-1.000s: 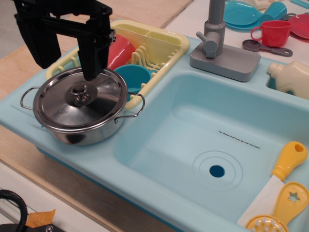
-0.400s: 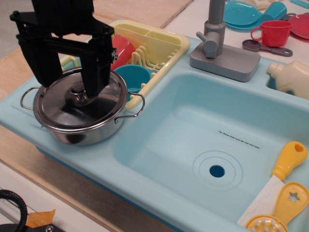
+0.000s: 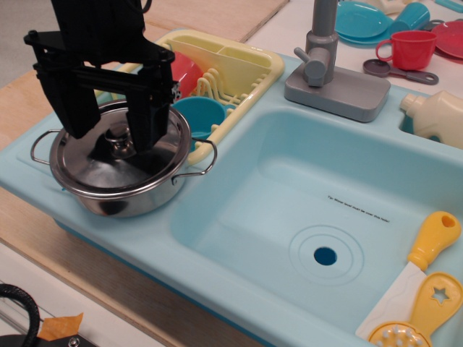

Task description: Take lid off pot or pan

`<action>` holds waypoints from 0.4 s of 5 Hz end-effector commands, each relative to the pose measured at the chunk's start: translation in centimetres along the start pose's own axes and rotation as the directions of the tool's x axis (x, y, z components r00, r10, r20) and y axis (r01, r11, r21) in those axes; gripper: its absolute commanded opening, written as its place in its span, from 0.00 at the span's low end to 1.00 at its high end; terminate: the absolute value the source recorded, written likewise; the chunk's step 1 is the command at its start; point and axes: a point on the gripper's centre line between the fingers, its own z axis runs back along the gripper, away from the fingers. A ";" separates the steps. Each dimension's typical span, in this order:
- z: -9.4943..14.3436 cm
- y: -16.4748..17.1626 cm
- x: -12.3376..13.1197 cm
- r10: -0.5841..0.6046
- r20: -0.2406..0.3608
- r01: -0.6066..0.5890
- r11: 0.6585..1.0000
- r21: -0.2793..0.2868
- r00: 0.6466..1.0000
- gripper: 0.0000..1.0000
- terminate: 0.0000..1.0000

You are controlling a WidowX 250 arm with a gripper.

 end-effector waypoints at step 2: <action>-0.5 0.3 0.5 0.018 -0.004 -0.018 1.000 0.004 1.000 0.00 0.00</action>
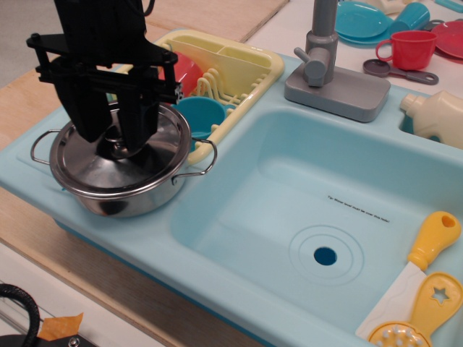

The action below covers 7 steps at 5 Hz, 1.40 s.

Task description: Take lid off pot or pan

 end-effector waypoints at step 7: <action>3.2 -10.2 0.5 -0.074 0.146 0.075 0.997 0.001 0.987 0.00 0.00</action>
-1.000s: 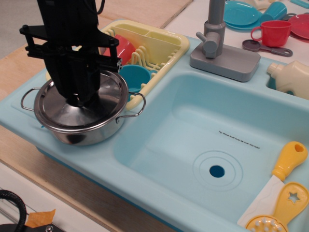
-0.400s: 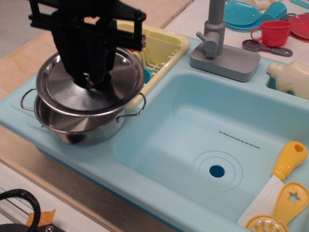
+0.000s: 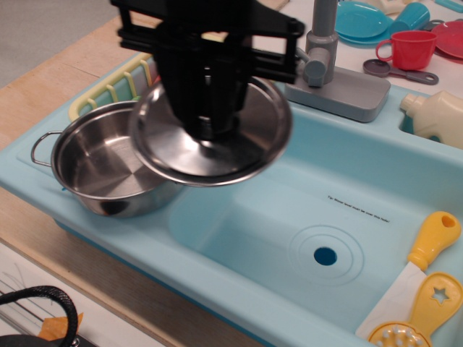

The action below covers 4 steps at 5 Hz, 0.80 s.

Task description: Take lid off pot or pan

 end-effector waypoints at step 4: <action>-6.4 -3.2 3.3 -0.060 -0.064 0.051 0.990 -0.132 0.996 0.00 0.00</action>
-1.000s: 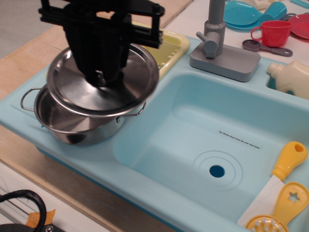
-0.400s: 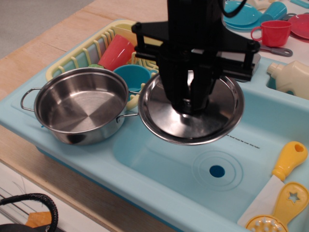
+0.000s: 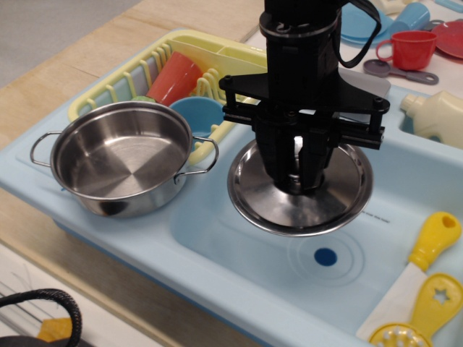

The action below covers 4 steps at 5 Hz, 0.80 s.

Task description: Take lid off pot or pan

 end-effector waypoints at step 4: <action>-1.6 1.5 1.8 -0.014 -0.009 0.013 0.998 -0.055 1.000 1.00 1.00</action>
